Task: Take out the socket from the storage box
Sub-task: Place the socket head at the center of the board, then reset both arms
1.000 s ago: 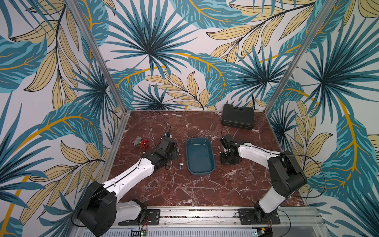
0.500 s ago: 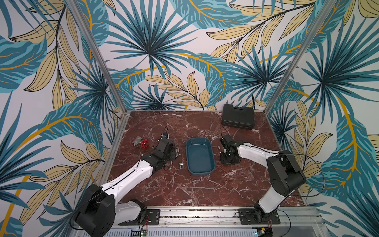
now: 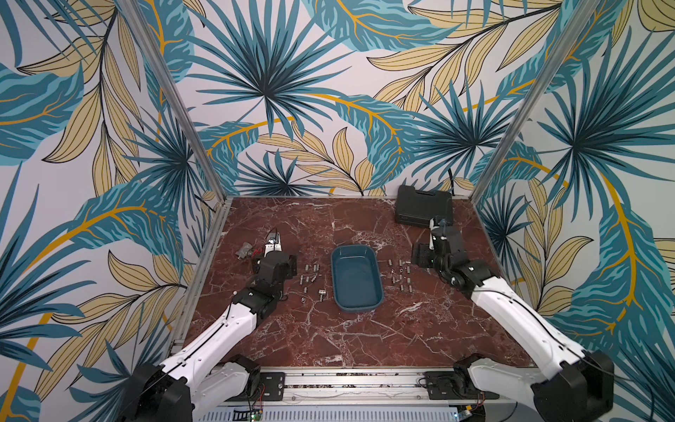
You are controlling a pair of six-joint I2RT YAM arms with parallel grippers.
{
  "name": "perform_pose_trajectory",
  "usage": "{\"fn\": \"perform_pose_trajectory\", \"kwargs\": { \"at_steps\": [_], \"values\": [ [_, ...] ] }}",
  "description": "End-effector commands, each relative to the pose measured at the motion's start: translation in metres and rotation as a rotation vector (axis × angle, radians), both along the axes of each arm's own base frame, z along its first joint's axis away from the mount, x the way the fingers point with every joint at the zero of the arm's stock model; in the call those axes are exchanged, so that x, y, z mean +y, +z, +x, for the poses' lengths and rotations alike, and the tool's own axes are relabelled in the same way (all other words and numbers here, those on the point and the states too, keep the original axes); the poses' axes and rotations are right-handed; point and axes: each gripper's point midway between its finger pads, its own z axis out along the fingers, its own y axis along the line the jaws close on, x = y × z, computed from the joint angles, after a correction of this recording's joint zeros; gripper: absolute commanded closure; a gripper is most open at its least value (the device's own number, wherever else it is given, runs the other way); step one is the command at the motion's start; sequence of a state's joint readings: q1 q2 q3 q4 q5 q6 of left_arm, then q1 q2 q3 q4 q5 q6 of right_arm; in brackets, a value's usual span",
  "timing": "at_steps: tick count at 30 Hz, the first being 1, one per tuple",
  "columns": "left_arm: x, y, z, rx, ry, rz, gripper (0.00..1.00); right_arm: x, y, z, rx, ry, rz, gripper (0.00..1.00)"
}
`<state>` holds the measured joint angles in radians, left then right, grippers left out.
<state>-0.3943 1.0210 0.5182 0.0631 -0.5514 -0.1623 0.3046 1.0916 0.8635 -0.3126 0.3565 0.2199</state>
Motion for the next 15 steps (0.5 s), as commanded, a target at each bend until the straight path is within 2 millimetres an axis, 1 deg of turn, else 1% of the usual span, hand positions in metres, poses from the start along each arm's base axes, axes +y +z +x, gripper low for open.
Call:
{"fn": "perform_pose_trajectory", "kwargs": {
  "at_steps": [1,3,4,5,6,7,8,10,12,15],
  "values": [
    [0.032,0.013,-0.001,-0.205,0.086,0.110,0.00,-0.041,-0.011,0.008,-0.152,-0.100,-0.136,0.02],
    [0.044,-0.003,-0.005,-0.232,0.099,0.070,0.00,-0.054,-0.035,0.006,-0.111,-0.111,-0.241,0.00],
    [0.051,-0.012,-0.007,-0.227,0.112,0.047,0.00,-0.063,-0.048,0.005,-0.077,-0.146,-0.272,0.01],
    [0.055,-0.020,-0.008,-0.216,0.118,0.034,0.00,-0.071,-0.057,0.005,-0.065,-0.190,-0.274,0.00],
    [0.057,-0.024,-0.006,-0.216,0.111,0.036,0.00,-0.076,-0.063,0.006,-0.076,-0.220,-0.259,0.00],
    [0.057,-0.024,-0.004,-0.217,0.106,0.047,0.00,-0.078,-0.066,0.007,-0.122,-0.234,-0.234,0.00],
    [0.053,-0.024,-0.001,-0.213,0.077,0.062,0.00,-0.077,-0.068,0.008,-0.194,-0.237,-0.205,0.00],
    [0.050,-0.026,0.007,-0.204,0.050,0.084,0.00,-0.082,-0.068,0.008,-0.333,-0.259,-0.159,0.00],
    [0.052,-0.025,0.014,-0.212,0.052,0.102,0.00,-0.089,-0.065,0.010,-0.366,-0.297,-0.154,0.00],
    [0.058,-0.023,0.022,-0.263,0.061,0.095,0.00,-0.091,-0.080,0.023,-0.363,-0.274,-0.083,0.00]
  ]
}}
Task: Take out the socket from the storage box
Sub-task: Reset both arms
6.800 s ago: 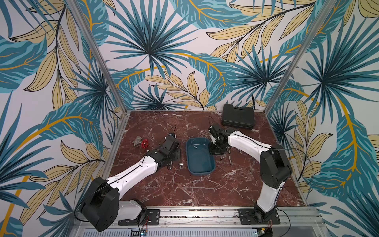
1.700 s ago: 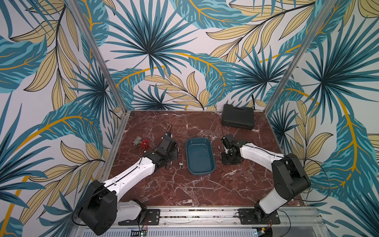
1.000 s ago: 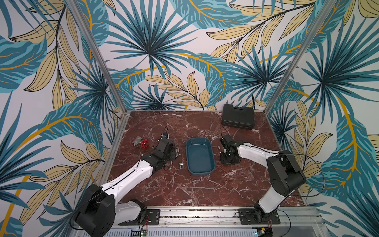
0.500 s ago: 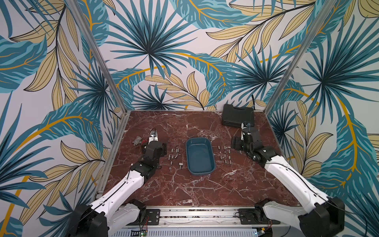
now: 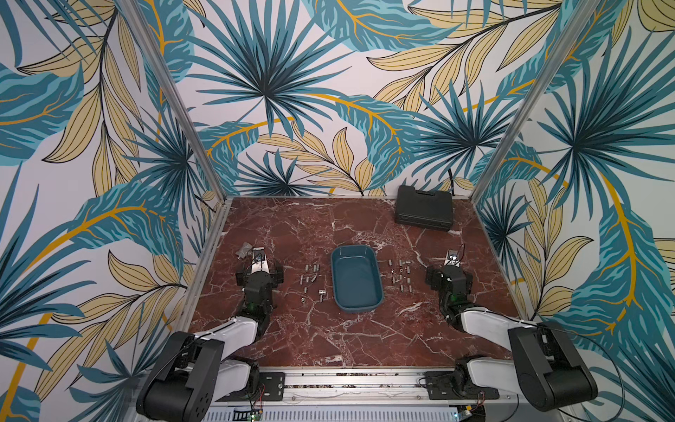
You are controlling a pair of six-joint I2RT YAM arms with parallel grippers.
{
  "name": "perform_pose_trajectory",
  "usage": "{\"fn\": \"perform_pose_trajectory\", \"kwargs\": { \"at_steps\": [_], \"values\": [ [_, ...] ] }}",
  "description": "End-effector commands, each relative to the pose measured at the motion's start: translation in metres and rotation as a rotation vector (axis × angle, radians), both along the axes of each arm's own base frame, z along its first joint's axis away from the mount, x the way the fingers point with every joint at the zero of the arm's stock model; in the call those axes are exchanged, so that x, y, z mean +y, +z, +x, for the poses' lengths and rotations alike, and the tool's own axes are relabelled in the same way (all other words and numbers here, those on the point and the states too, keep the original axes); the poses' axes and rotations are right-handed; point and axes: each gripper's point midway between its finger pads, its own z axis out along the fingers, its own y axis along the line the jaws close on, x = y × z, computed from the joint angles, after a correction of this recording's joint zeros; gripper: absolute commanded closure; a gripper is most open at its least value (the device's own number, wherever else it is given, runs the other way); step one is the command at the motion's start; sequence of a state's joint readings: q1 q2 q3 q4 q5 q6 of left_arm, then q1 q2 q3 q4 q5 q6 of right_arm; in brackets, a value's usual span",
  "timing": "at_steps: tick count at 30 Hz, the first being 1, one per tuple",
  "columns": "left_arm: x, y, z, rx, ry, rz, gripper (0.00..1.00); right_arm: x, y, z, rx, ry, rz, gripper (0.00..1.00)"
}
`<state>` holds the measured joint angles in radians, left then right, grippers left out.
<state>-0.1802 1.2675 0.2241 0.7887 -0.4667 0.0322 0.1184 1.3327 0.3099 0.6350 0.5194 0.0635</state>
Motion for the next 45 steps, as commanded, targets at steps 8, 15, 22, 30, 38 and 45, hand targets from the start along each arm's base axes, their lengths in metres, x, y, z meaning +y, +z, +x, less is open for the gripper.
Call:
{"fn": "perform_pose_trajectory", "kwargs": {
  "at_steps": [8,15,22,30,38,45],
  "values": [
    [0.008,0.006,0.026,-0.208,-0.070,-0.072,0.00,0.019,0.022,0.041,-0.180,0.138,0.076,0.00],
    [0.005,-0.001,0.040,-0.126,-0.123,-0.098,0.00,0.028,0.019,0.052,-0.139,0.197,0.067,0.00],
    [0.006,-0.003,0.046,-0.105,-0.136,-0.111,0.00,0.027,0.018,0.053,-0.127,0.186,0.070,0.00],
    [0.020,-0.003,0.045,-0.112,-0.063,-0.128,0.00,0.026,0.019,0.052,-0.129,0.185,0.071,0.00],
    [0.023,-0.004,0.048,-0.100,-0.040,-0.131,0.00,0.026,0.019,0.052,-0.129,0.185,0.070,0.00],
    [0.025,-0.005,0.050,-0.089,-0.029,-0.134,0.00,0.026,0.019,0.052,-0.130,0.185,0.070,0.00]
  ]
}}
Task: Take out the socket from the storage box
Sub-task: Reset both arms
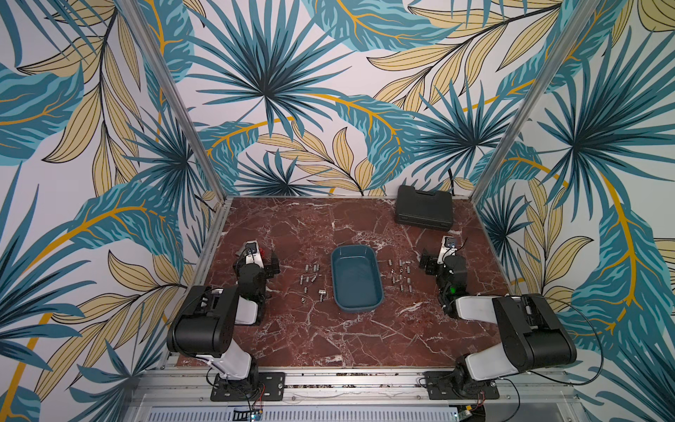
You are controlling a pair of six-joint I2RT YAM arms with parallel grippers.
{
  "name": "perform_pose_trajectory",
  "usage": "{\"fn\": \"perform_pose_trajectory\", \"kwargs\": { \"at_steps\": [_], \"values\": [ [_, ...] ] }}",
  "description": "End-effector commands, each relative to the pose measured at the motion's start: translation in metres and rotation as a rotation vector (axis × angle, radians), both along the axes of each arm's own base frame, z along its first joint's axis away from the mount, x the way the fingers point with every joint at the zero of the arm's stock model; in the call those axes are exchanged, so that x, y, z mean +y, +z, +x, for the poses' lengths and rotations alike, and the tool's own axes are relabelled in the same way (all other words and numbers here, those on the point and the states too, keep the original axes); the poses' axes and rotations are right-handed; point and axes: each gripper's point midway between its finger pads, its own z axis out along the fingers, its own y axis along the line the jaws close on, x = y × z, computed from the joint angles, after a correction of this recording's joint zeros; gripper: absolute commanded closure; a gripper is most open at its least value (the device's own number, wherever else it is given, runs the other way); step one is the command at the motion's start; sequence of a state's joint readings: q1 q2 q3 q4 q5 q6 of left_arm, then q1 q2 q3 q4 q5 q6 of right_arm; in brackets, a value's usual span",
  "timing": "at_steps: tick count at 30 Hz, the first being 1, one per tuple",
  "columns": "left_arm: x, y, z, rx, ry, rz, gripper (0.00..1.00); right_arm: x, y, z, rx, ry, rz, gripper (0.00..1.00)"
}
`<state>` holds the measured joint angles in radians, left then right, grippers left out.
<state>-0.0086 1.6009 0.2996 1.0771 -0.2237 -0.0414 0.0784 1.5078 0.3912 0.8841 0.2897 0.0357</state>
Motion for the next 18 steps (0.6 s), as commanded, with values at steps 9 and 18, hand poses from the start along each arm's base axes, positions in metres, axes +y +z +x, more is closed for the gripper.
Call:
{"fn": "perform_pose_trajectory", "kwargs": {
  "at_steps": [9,18],
  "values": [
    [0.0039,0.0162,0.0113,-0.024,0.012,-0.001,0.00,-0.0006,0.0009,0.0014,0.005,0.002,-0.005,0.00],
    [0.0033,0.0164,0.0122,-0.022,0.010,-0.001,0.00,-0.0007,0.0007,0.0013,0.006,0.002,-0.006,0.00]
  ]
}}
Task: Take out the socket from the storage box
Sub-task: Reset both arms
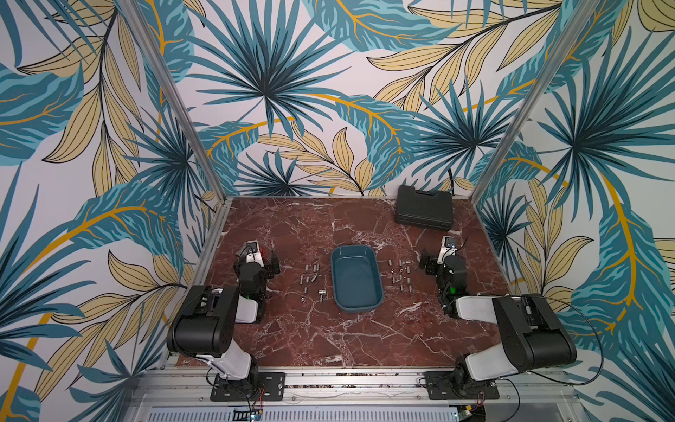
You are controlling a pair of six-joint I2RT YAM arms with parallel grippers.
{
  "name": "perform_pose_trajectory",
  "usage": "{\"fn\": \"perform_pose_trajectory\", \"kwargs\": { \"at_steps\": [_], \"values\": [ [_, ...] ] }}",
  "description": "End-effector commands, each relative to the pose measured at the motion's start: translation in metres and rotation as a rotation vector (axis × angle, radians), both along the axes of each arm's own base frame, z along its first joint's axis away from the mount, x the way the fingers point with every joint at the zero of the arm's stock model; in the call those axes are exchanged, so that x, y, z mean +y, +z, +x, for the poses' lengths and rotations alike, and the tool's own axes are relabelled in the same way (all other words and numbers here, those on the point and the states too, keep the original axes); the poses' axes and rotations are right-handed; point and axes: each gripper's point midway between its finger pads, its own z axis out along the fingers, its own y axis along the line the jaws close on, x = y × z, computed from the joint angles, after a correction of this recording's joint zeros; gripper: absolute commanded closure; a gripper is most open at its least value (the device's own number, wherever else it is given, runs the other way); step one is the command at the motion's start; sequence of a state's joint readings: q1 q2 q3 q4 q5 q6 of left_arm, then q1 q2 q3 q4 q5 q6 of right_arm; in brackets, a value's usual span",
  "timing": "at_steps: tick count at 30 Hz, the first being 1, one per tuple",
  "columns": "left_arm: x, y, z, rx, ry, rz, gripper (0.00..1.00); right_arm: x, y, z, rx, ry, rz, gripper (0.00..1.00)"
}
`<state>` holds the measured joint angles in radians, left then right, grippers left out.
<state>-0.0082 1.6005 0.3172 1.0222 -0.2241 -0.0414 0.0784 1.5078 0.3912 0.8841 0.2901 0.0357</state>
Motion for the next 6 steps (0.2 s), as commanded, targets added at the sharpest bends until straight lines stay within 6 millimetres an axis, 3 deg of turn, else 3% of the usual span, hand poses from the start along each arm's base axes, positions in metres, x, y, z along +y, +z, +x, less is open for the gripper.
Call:
{"fn": "perform_pose_trajectory", "kwargs": {
  "at_steps": [1,6],
  "values": [
    [0.0036,0.0233,0.0107,-0.060,0.010,-0.003,0.00,-0.0006,0.0007,0.0014,0.006,0.002,-0.006,0.00],
    [0.0031,0.0227,0.0100,-0.060,0.008,-0.002,0.00,-0.0006,0.0004,0.0012,0.007,0.002,-0.005,0.00]
  ]
}}
